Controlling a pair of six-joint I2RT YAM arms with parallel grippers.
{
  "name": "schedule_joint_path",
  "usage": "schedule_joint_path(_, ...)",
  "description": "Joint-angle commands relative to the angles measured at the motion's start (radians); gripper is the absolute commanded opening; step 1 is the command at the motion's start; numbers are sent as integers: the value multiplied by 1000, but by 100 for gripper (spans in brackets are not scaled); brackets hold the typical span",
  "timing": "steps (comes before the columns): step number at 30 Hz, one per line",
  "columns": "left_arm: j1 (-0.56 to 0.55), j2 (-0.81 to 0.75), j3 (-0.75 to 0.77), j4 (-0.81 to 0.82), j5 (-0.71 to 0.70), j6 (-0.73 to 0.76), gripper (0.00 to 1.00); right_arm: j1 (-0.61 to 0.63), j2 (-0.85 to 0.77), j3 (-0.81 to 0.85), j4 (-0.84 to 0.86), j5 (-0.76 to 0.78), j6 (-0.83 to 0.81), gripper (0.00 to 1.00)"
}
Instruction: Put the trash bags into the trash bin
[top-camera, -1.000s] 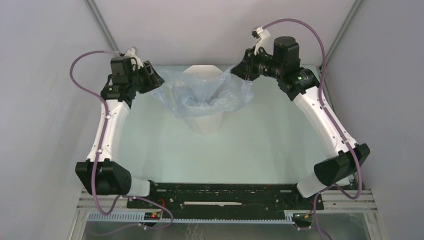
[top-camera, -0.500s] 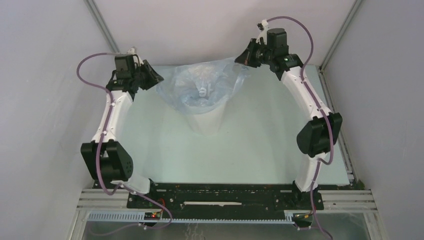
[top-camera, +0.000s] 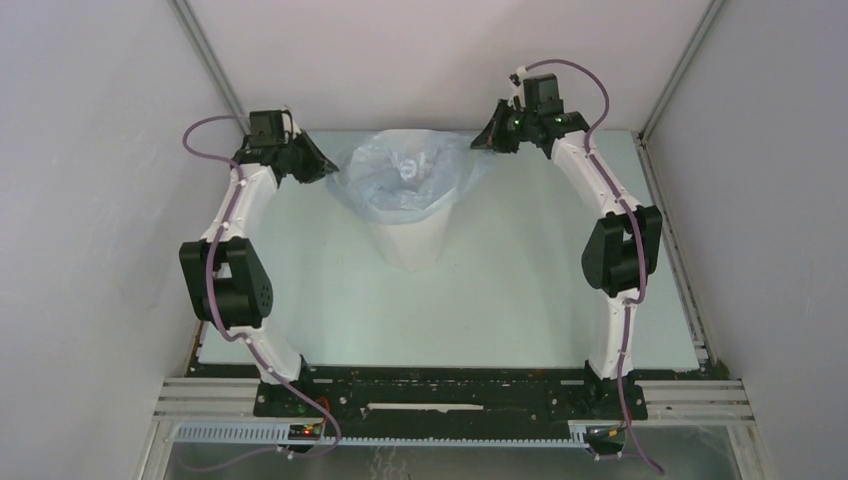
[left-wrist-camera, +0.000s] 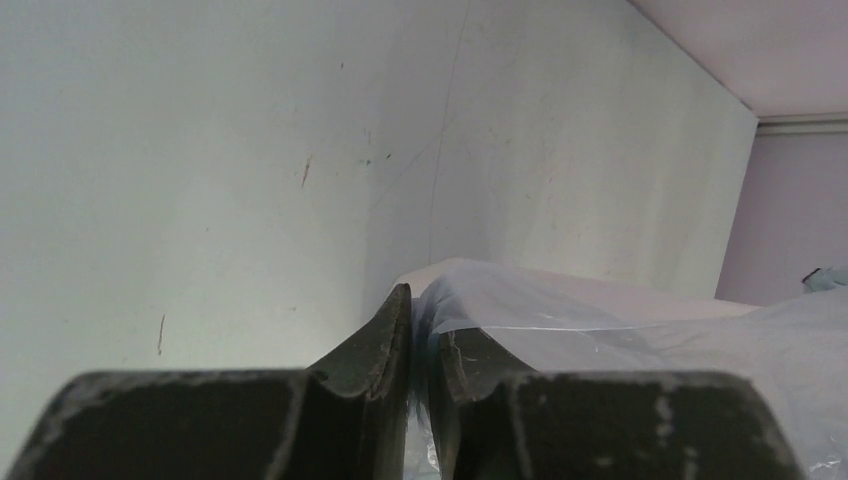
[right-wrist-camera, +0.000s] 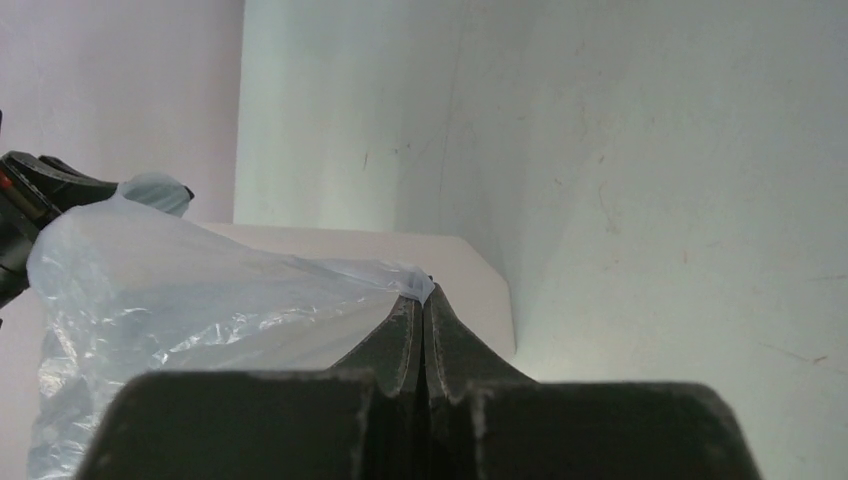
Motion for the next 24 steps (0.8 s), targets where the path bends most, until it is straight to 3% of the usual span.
schedule_joint_path(1,9,-37,-28,-39,6,20,18,-9,-41,-98,-2,-58,41,0)
schedule_joint_path(7,9,-126,-158,-84,14,66,18,-9,-94,-178,-75,-122,33,2)
schedule_joint_path(11,9,-174,-218,-105,22,85,23,-13,-106,-132,-156,-125,-16,17)
schedule_joint_path(14,9,-215,-205,-135,7,94,36,-30,-102,-35,-237,-152,-25,33)
schedule_joint_path(17,12,-266,-170,-180,-46,104,60,-63,-130,-1,-306,-184,-18,48)
schedule_joint_path(20,20,-340,-161,-207,-97,92,77,-99,-213,-88,-307,-199,5,63)
schedule_joint_path(24,49,-432,-219,-192,-101,16,88,-133,-355,-309,-173,-264,101,78)
